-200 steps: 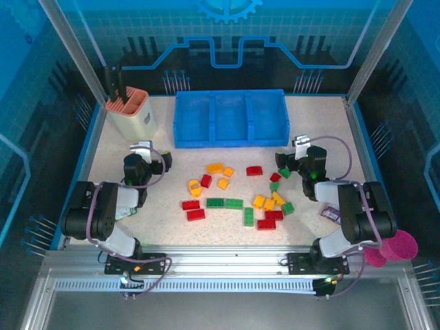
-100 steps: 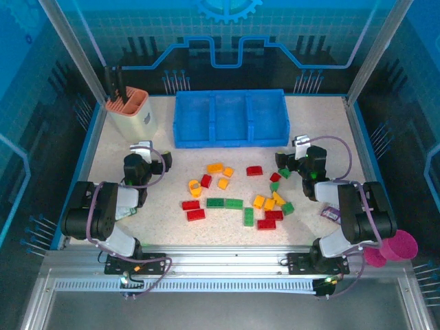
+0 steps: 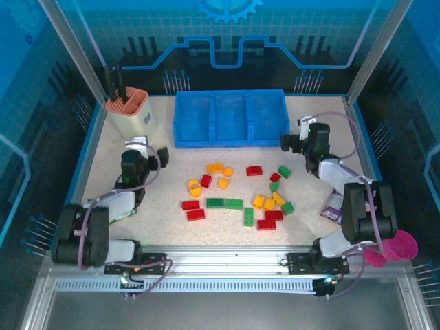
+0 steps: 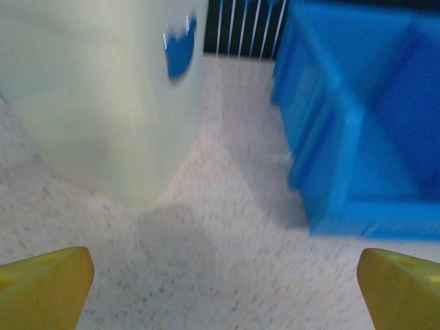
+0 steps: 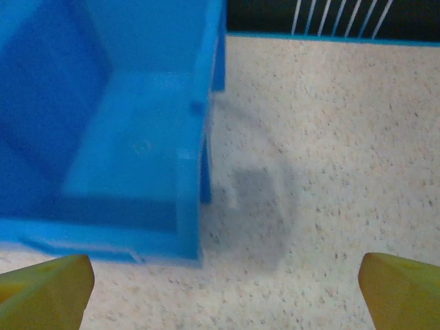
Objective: Sort the legos into containers by color
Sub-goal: Pick up the lego from the center of the table.
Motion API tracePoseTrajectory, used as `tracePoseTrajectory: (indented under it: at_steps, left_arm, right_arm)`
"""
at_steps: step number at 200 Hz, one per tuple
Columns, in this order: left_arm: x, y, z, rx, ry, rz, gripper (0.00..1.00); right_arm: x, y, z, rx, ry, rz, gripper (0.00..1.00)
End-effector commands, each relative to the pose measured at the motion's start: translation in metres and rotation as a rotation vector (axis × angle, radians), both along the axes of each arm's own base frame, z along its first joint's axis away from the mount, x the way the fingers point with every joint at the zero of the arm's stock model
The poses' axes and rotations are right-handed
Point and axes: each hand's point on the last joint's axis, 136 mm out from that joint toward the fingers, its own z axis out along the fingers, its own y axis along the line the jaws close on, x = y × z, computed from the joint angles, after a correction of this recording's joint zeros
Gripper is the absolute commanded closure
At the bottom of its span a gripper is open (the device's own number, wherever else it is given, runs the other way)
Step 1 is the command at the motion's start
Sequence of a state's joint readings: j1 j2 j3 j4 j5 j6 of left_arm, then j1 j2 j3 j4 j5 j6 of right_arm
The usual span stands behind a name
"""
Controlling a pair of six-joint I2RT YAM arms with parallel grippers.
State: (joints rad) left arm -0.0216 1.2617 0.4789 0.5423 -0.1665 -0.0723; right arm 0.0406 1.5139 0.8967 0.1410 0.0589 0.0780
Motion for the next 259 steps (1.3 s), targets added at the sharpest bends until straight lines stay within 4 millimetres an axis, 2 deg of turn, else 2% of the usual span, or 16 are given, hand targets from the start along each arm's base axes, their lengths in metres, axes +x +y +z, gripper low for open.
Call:
tracePoseTrajectory:
  at_steps: [1, 8, 26, 50, 73, 90, 101, 119, 148, 172, 192, 233, 259]
  left_arm:
    - [-0.004, -0.005, 0.053, -0.018, 0.012, 0.055, 0.01]
    - [-0.003, -0.009, 0.065, -0.006, 0.027, 0.054, 0.01]
    - [-0.001, -0.022, 0.079, -0.015, 0.123, 0.003, 0.01]
    - [0.000, -0.055, 0.088, -0.047, 0.248, -0.174, 0.01]
    - [-0.002, -0.069, 0.092, -0.051, 0.333, -0.264, 0.01]
    - [-0.007, -0.083, 0.091, -0.053, 0.364, -0.359, 0.01]
    - [-0.008, -0.086, 0.089, -0.064, 0.370, -0.370, 0.01]
    - [-0.010, -0.090, 0.084, -0.084, 0.347, -0.393, 0.01]
    - [-0.011, -0.094, 0.078, -0.085, 0.332, -0.417, 0.01]
    - [-0.009, -0.092, 0.077, -0.059, 0.294, -0.415, 0.00]
    - [-0.010, -0.090, 0.071, -0.035, 0.300, -0.416, 0.00]
    - [-0.012, -0.088, 0.068, -0.010, 0.274, -0.418, 0.01]
    - [-0.012, -0.088, 0.062, -0.005, 0.280, -0.418, 0.01]
  right_arm:
    - [-0.028, 0.029, -0.004, 0.149, 0.232, 0.044, 0.00]
    - [-0.031, 0.042, -0.006, 0.181, 0.278, 0.072, 0.00]
    - [-0.040, 0.074, -0.013, 0.185, 0.439, 0.120, 0.02]
    - [-0.056, 0.118, -0.020, 0.027, 0.544, 0.257, 0.03]
    - [-0.071, 0.153, -0.019, -0.085, 0.593, 0.435, 0.10]
    - [-0.078, 0.173, -0.018, -0.236, 0.539, 0.600, 0.19]
    - [-0.083, 0.184, -0.020, -0.315, 0.465, 0.743, 0.18]
    - [-0.097, 0.201, -0.014, -0.312, 0.335, 0.997, 0.15]
    - [-0.099, 0.202, -0.009, -0.384, 0.262, 1.208, 0.12]
    - [-0.089, 0.188, -0.032, -0.501, 0.351, 1.270, 0.12]
    - [-0.082, 0.181, -0.039, -0.518, 0.353, 1.254, 0.11]
    - [-0.102, 0.173, -0.073, -0.652, 0.414, 1.295, 0.09]
    - [-0.100, 0.172, -0.088, -0.658, 0.418, 1.288, 0.06]
